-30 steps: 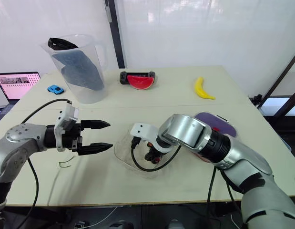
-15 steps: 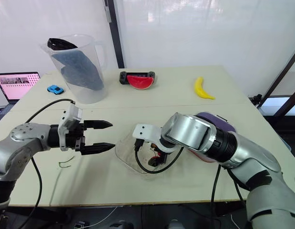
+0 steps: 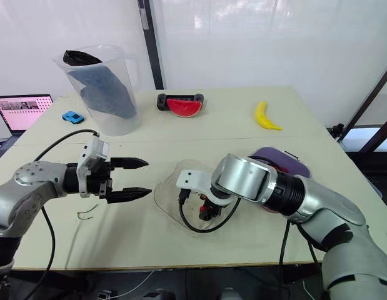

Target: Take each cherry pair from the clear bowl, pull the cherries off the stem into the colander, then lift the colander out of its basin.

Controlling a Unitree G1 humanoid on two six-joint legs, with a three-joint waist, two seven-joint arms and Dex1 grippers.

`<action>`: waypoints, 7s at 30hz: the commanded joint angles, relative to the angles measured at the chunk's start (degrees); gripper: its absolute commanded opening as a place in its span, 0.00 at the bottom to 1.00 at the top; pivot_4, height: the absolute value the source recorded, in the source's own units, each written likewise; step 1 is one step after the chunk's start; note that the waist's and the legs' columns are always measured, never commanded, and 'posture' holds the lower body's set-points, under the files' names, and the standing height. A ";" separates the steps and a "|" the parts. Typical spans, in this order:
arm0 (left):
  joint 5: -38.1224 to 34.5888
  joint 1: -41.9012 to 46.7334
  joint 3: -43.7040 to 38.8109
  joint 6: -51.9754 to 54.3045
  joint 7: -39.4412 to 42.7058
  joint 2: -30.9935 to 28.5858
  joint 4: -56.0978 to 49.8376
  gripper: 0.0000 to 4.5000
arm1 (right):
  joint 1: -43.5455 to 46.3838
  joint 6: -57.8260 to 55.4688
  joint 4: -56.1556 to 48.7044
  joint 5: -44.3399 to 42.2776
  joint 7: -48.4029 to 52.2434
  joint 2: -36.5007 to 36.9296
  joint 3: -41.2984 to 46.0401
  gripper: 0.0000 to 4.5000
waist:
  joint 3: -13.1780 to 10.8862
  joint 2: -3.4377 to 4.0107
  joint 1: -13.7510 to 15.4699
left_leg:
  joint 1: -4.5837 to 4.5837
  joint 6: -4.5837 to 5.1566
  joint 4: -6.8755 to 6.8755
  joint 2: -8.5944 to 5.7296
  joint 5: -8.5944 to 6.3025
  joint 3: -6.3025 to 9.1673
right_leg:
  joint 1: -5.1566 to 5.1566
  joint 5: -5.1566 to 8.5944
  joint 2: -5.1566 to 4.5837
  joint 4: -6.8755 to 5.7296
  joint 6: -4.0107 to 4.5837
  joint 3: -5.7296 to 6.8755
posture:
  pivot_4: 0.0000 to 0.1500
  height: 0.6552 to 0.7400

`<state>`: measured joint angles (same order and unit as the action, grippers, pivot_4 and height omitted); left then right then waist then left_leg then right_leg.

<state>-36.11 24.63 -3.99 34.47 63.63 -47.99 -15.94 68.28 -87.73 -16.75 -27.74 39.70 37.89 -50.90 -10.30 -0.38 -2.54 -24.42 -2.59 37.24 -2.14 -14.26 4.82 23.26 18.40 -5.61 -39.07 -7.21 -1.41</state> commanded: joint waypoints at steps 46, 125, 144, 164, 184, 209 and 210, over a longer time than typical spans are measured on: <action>1.99 1.42 0.61 -1.28 0.58 1.05 0.08 1.00 | 4.36 9.25 3.94 9.77 7.05 2.54 -4.42 0.48 | 0.00 0.00 -0.03 | 0.00 -0.04 -0.01 -0.01 0.02 0.00 | 0.03 0.00 0.00 -0.02 0.00 0.00 | 1.00 1.00; -14.36 23.24 -8.32 5.67 -17.41 23.47 11.14 1.00 | -30.67 81.29 -9.87 56.44 -17.68 -10.22 31.87 0.22 | 0.12 -0.31 0.07 | 0.03 -0.58 0.07 -0.07 0.33 0.01 | -0.11 0.00 0.01 -0.05 0.00 0.01 | 1.00 1.00; -15.86 24.12 -9.30 5.14 -20.47 26.64 11.94 0.71 | -31.49 82.09 -9.65 57.04 -15.89 -12.57 33.41 0.22 | 0.12 -0.32 0.11 | 0.04 -0.58 0.06 -0.07 0.33 0.01 | -0.11 0.00 0.02 -0.05 0.00 0.01 | 1.00 1.00; -17.26 24.91 -9.44 6.89 -20.73 26.20 14.03 0.00 | -33.31 83.67 -9.43 51.80 -12.18 -11.85 36.22 0.67 | 0.12 -0.32 0.13 | 0.04 -0.59 0.07 -0.07 0.34 0.01 | -0.12 0.00 0.02 -0.05 0.00 0.01 | 1.00 1.00; -20.19 25.70 -6.22 14.95 -7.67 18.04 12.99 0.00 | -23.29 19.82 -9.34 -27.65 -0.48 -10.72 67.02 0.99 | 0.10 -0.30 0.01 | 0.09 -0.26 0.03 -0.03 0.15 0.07 | -0.21 0.00 0.00 -0.01 0.00 0.05 | 1.00 1.00; -22.13 23.65 -5.90 15.98 -11.71 21.09 7.85 0.00 | -22.26 26.58 -4.11 -28.68 -3.59 -13.13 57.14 0.59 | 0.11 -0.30 0.05 | 0.09 -0.48 0.07 -0.03 0.28 0.05 | -0.18 0.00 0.01 -0.04 0.00 0.02 | 1.00 1.00; -22.10 23.65 -5.81 15.95 -11.67 21.10 7.79 0.00 | -22.24 26.75 -4.09 -28.67 -3.69 -13.17 57.12 0.59 | 0.11 -0.30 0.04 | 0.09 -0.47 0.06 -0.03 0.28 0.05 | -0.18 0.00 0.01 -0.04 0.00 0.02 | 1.00 1.00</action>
<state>-57.98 47.91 -9.75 51.58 51.73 -26.79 -5.91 44.79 -62.06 -20.05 -55.39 36.04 24.57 5.77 -10.20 -0.68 -2.50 -24.33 -3.06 37.30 -2.17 -13.99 4.87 23.07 18.40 -5.60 -39.10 -7.21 -1.39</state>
